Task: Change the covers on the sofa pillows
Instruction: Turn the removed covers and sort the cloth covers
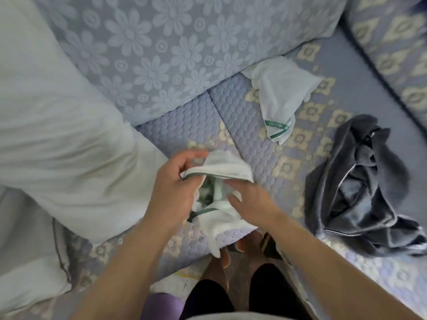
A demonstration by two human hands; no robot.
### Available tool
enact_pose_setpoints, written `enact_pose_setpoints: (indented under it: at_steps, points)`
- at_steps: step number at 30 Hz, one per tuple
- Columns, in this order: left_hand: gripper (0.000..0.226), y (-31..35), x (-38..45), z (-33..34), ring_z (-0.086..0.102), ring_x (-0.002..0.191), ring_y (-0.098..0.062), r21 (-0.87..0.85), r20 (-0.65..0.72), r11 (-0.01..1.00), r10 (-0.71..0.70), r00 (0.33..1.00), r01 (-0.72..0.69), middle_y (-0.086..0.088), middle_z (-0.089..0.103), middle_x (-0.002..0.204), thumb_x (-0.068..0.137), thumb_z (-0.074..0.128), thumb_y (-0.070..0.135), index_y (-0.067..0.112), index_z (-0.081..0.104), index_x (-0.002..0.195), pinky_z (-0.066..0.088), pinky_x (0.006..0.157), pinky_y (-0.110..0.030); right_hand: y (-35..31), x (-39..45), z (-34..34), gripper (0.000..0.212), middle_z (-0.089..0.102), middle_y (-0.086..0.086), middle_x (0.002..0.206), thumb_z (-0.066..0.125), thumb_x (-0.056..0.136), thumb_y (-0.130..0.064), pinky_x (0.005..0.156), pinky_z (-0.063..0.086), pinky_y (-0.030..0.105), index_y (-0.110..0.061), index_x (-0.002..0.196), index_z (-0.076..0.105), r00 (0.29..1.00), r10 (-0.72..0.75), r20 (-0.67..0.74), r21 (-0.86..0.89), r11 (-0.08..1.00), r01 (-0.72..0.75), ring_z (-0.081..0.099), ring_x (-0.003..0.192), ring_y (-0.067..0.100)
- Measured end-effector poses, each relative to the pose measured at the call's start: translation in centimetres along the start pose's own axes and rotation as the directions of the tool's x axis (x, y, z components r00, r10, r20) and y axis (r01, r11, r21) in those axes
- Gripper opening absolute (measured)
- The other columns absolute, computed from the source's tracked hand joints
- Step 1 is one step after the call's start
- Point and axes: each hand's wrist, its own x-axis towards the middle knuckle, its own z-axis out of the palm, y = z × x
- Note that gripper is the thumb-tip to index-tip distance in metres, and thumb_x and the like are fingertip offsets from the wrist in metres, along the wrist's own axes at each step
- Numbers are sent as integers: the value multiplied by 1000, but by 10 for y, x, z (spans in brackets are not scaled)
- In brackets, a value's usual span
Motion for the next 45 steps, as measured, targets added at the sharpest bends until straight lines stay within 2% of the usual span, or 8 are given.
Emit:
enact_pose_setpoints:
  at_steps: [4, 10, 15, 19, 23, 27, 33, 45]
  points:
    - [46, 55, -23, -17, 49, 66, -21, 78, 70, 995, -70, 995, 64, 6, 50, 74, 89, 61, -4, 39, 74, 101, 43, 67, -34, 3, -60, -34, 48, 50, -2, 132, 64, 94, -35, 91, 47, 32, -22, 138, 50, 937, 57, -345, 101, 995, -23, 53, 121, 23]
    - [47, 135, -71, -65, 49, 64, -11, 252, 167, 964, 47, 985, -88, 10, 49, 71, 90, 64, -3, 42, 73, 98, 41, 62, -21, -59, -68, 10, 118, 25, 2, 163, 60, 72, -82, 116, 29, 44, -32, 160, 0, 966, 125, 225, 274, 944, -186, 26, 148, 29]
    - [43, 160, -90, -126, 55, 70, -7, 402, 120, 913, 24, 992, -71, 17, 56, 78, 88, 68, -3, 38, 75, 100, 43, 65, -16, -124, -86, -2, 25, 67, 3, 106, 46, 105, -35, 81, 48, 36, -19, 122, 54, 972, 189, -139, 544, 835, -85, 60, 91, 24]
    - [46, 99, -75, -177, 57, 110, -21, 860, -112, 486, -116, 987, 155, 2, 53, 120, 90, 56, 0, 27, 62, 126, 47, 90, -28, -145, -127, -117, 23, 61, -1, 77, 51, 102, -12, 58, 42, 24, -26, 87, 61, 842, 310, -441, 743, 652, 149, 55, 68, 16]
    - [34, 48, -68, -166, 60, 106, -40, 405, -444, 710, -397, 803, 575, -16, 55, 128, 95, 55, 30, 13, 59, 125, 54, 90, -47, -184, -181, -170, 23, 59, -2, 68, 51, 97, -8, 48, 36, 30, -27, 92, 63, 808, 214, -549, 692, 659, 295, 48, 53, 14]
    - [34, 55, -75, -100, 60, 97, -37, -666, 168, 458, -676, 717, 588, -19, 60, 112, 106, 37, 37, 12, 57, 114, 45, 101, -62, -196, -193, -165, 20, 59, 13, 76, 43, 100, -6, 44, 48, 36, -20, 95, 57, 851, 300, -431, 755, 637, 157, 56, 45, 15]
    - [18, 55, -37, -104, 28, 40, -14, -634, -1, 593, -642, 767, 496, -2, 29, 54, 103, 45, 4, 2, 59, 114, 51, 73, -37, -122, -225, -192, 18, 62, 18, 92, 45, 95, -13, 61, 43, 36, -24, 93, 60, 618, 576, -535, 772, 630, 81, 55, 70, 22]
    - [41, 65, -67, -1, 63, 87, -35, -185, 406, 674, -611, 680, 716, -18, 60, 100, 94, 67, 44, 7, 60, 112, 55, 87, -53, -154, -223, -217, 38, 61, 27, 95, 45, 100, -8, 59, 37, 36, -37, 93, 69, 837, 196, -511, 556, 818, 148, 45, 62, 23]
